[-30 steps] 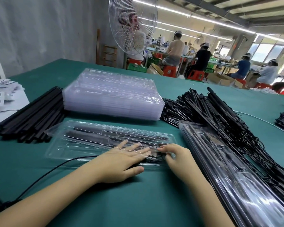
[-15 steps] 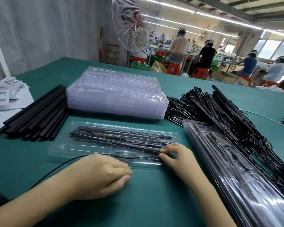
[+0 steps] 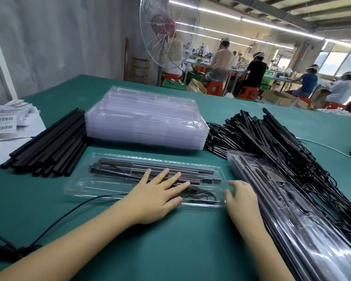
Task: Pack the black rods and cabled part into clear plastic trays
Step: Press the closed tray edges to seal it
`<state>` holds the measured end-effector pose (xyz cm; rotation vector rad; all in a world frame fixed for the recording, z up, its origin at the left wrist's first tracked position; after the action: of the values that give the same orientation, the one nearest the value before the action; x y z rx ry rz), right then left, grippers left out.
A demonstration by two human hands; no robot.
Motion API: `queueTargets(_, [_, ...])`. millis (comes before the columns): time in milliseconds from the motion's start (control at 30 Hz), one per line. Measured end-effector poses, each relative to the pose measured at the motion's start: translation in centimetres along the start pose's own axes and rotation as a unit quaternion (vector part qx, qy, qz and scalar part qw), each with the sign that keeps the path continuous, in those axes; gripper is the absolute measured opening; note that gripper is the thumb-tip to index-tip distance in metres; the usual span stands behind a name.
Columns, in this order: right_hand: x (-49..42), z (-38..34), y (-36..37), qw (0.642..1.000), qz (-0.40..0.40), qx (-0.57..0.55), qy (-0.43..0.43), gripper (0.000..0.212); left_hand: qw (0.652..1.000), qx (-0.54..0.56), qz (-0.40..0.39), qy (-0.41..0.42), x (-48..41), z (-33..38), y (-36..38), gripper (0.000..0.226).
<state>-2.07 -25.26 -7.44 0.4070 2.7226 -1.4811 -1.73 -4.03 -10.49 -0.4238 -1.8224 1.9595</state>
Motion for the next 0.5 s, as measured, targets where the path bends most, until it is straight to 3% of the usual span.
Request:
queueTargets(100, [-0.1, -0.5, 0.6, 0.987, -0.053, 0.148, 0.026, 0.020, 1.000, 0.001, -0.001, 0.001, 0.2, -0.2, 0.2, 0.052])
queueTargets(200, [-1.1, -0.3, 0.5, 0.987, -0.093, 0.101, 0.078, 0.036, 1.000, -0.016, -0.002, 0.006, 0.3, -0.1, 0.2, 0.063])
queueTargets(333, [-1.8, 0.7, -0.2, 0.978, -0.129, -0.061, 0.150, 0.024, 0.999, -0.025, 0.023, 0.010, 0.0, -0.2, -0.4, 0.060])
queueTargets(500, [-1.1, 0.2, 0.0, 0.911, -0.187, -0.325, 0.169, 0.021, 0.996, -0.072, 0.040, 0.023, 0.4, -1.6, -1.3, 0.055])
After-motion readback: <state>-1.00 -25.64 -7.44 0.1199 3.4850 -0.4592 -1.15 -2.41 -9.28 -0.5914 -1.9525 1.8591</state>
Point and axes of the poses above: each hand's wrist, its own x-axis away from the middle knuckle, its own y-axis out of the palm, z = x × y, the point moved 4 cm from there along -x, towards the middle knuckle, and after that the axes turned 1 degree about y, right-handed, at the moved point
